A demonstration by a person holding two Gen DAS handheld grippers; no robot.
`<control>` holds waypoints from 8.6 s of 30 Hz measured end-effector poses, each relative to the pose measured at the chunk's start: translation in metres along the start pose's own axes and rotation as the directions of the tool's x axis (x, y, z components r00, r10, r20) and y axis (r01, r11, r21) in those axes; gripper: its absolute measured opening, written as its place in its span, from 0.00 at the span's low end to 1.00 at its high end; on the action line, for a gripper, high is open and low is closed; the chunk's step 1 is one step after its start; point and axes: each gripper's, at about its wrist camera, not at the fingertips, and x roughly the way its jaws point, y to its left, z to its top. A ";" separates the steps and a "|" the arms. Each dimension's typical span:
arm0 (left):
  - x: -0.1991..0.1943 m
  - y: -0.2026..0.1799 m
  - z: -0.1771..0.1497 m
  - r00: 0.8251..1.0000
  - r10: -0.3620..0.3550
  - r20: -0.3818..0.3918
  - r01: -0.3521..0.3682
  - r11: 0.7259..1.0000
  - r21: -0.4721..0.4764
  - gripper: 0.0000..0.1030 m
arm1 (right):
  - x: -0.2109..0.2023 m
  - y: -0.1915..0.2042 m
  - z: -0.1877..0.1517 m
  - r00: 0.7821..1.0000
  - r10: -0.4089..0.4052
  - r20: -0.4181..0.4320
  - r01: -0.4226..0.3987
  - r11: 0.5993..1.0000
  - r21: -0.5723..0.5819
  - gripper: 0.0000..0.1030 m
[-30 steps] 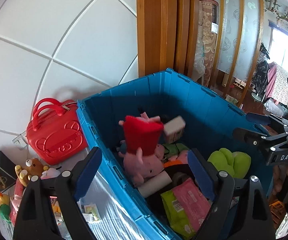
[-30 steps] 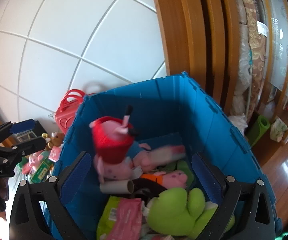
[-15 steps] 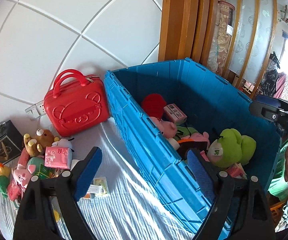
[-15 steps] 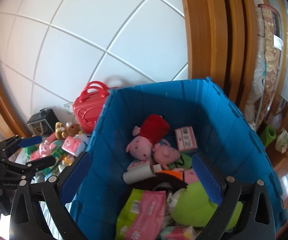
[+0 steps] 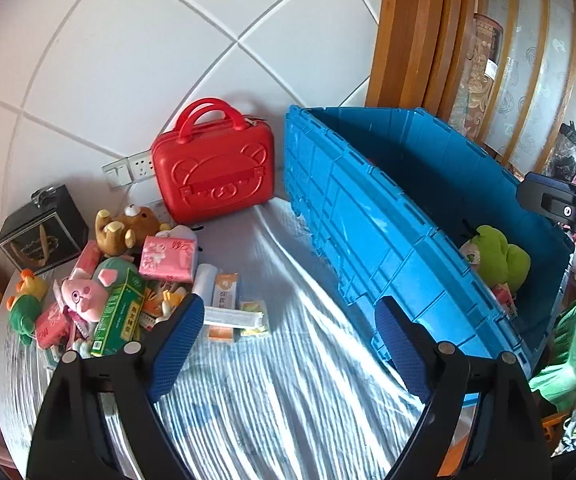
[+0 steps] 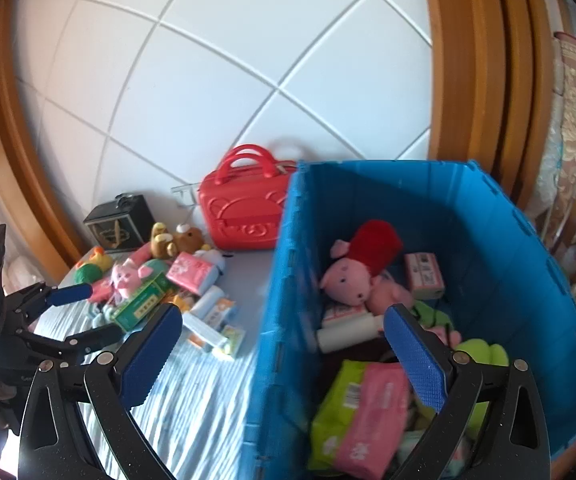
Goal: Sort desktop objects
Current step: 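Move both open tools back over the pile on the bed, then grasp the grey fluffy plush with the left tool while the right grasps the long white box, then lift the grey plush and white box off the bed with both tools, then carry the grey plush and white box with both tools over the blue bin, then open both tools to drop the plush and white box into the bin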
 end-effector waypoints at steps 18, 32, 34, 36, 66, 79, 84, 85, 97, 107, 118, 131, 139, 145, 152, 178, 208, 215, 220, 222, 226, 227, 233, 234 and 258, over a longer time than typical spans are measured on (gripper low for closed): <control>-0.024 0.168 -0.103 0.983 0.135 -0.123 -0.152 0.979 -0.138 0.85 | 0.076 0.151 -0.031 0.982 0.107 -0.158 -0.126 0.985 -0.115 0.99; -0.001 0.257 -0.139 0.970 0.147 -0.194 -0.177 0.973 -0.149 0.85 | 0.150 0.237 -0.066 0.949 0.133 -0.284 -0.190 0.965 -0.181 0.99; 0.010 0.268 -0.145 0.966 0.149 -0.210 -0.182 0.972 -0.147 0.85 | 0.164 0.243 -0.072 0.945 0.117 -0.306 -0.182 0.964 -0.192 0.99; 0.022 0.278 -0.150 0.961 0.151 -0.231 -0.188 0.972 -0.144 0.85 | 0.180 0.244 -0.078 0.939 0.095 -0.330 -0.168 0.966 -0.199 0.99; 0.222 0.351 -0.194 0.863 0.226 -0.452 -0.242 0.970 0.022 0.41 | 0.362 0.205 -0.134 0.819 -0.097 -0.565 -0.124 0.932 -0.339 0.99; 0.119 0.363 -0.272 0.872 0.146 -0.467 -0.232 0.964 -0.130 0.40 | 0.442 0.219 -0.162 0.757 -0.154 -0.635 -0.173 0.890 -0.422 0.92; 0.106 0.366 -0.283 0.873 0.122 -0.472 -0.242 0.949 -0.202 0.40 | 0.437 0.212 -0.171 0.732 -0.148 -0.665 -0.181 0.899 -0.399 0.65; 0.106 0.365 -0.283 0.875 0.119 -0.470 -0.242 0.948 -0.209 0.40 | 0.434 0.210 -0.173 0.729 -0.144 -0.669 -0.183 0.901 -0.394 0.63; 0.100 0.348 -0.269 0.890 0.081 -0.449 -0.199 0.955 -0.221 0.40 | 0.374 0.187 -0.190 0.711 -0.050 -0.701 -0.216 0.934 -0.285 0.54; 0.088 0.349 -0.266 0.900 0.082 -0.428 -0.193 0.956 -0.222 0.40 | 0.321 0.179 -0.242 0.663 -0.047 -0.747 -0.259 0.922 -0.288 0.62; 0.099 0.321 -0.274 0.902 0.098 -0.420 -0.203 0.956 -0.212 0.40 | 0.309 0.190 -0.239 0.720 -0.077 -0.690 -0.265 0.888 -0.376 0.59; 0.077 0.316 -0.272 0.917 0.118 -0.380 -0.216 0.950 -0.226 0.40 | 0.282 0.188 -0.230 0.732 -0.014 -0.681 -0.283 0.903 -0.323 0.31; 0.067 0.306 -0.268 0.923 0.129 -0.362 -0.219 0.950 -0.222 0.40 | 0.280 0.191 -0.222 0.749 0.029 -0.662 -0.276 0.922 -0.272 0.31; 0.053 0.298 -0.263 0.927 0.145 -0.345 -0.229 0.949 -0.216 0.40 | 0.255 0.189 -0.209 0.767 0.068 -0.638 -0.286 0.926 -0.246 0.31; 0.031 0.284 -0.252 0.930 0.174 -0.324 -0.250 0.945 -0.212 0.40 | 0.224 0.190 -0.190 0.783 0.111 -0.613 -0.308 0.924 -0.227 0.31; -0.057 0.166 -0.126 0.978 0.204 -0.036 -0.207 0.956 -0.207 0.40 | 0.090 0.166 -0.070 0.842 0.354 -0.406 -0.466 0.857 -0.220 0.31; -0.038 -0.002 0.009 0.984 0.122 0.129 -0.116 0.992 -0.055 0.40 | 0.024 0.008 0.016 0.890 0.420 -0.175 -0.446 0.882 -0.152 0.31; -0.013 -0.049 0.043 0.990 0.072 0.124 -0.078 0.996 0.048 0.40 | 0.026 -0.053 0.037 0.924 0.369 -0.104 -0.378 0.921 -0.095 0.31; 0.006 -0.084 0.065 0.994 0.010 0.105 -0.021 0.994 0.106 0.40 | 0.028 -0.098 0.042 0.946 0.314 -0.079 -0.318 0.947 -0.044 0.31; 0.014 -0.098 0.072 0.995 -0.014 0.096 0.001 0.992 0.129 0.40 | 0.029 -0.115 0.041 0.954 0.290 -0.073 -0.293 0.956 -0.025 0.31; 0.026 -0.126 0.088 0.995 -0.051 0.087 0.034 0.981 0.190 0.40 | 0.031 -0.149 0.040 0.968 0.243 -0.063 -0.242 0.970 0.017 0.31; 0.029 -0.132 0.092 0.995 -0.059 0.085 0.040 0.979 0.201 0.40 | 0.032 -0.157 0.039 0.971 0.232 -0.062 -0.231 0.973 0.028 0.31; 0.050 -0.165 0.118 0.993 -0.098 0.073 0.077 0.964 0.254 0.40 | 0.038 -0.194 0.042 0.981 0.187 -0.053 -0.182 0.979 0.086 0.31; 0.054 -0.169 0.122 0.992 -0.104 0.070 0.082 0.962 0.260 0.40 | 0.039 -0.200 0.043 0.983 0.175 -0.051 -0.170 0.981 0.089 0.31; 0.091 -0.201 0.177 0.979 -0.174 0.105 0.143 0.957 0.254 0.91 | 0.084 -0.260 0.075 1.000 -0.012 -0.012 0.014 0.993 0.120 0.97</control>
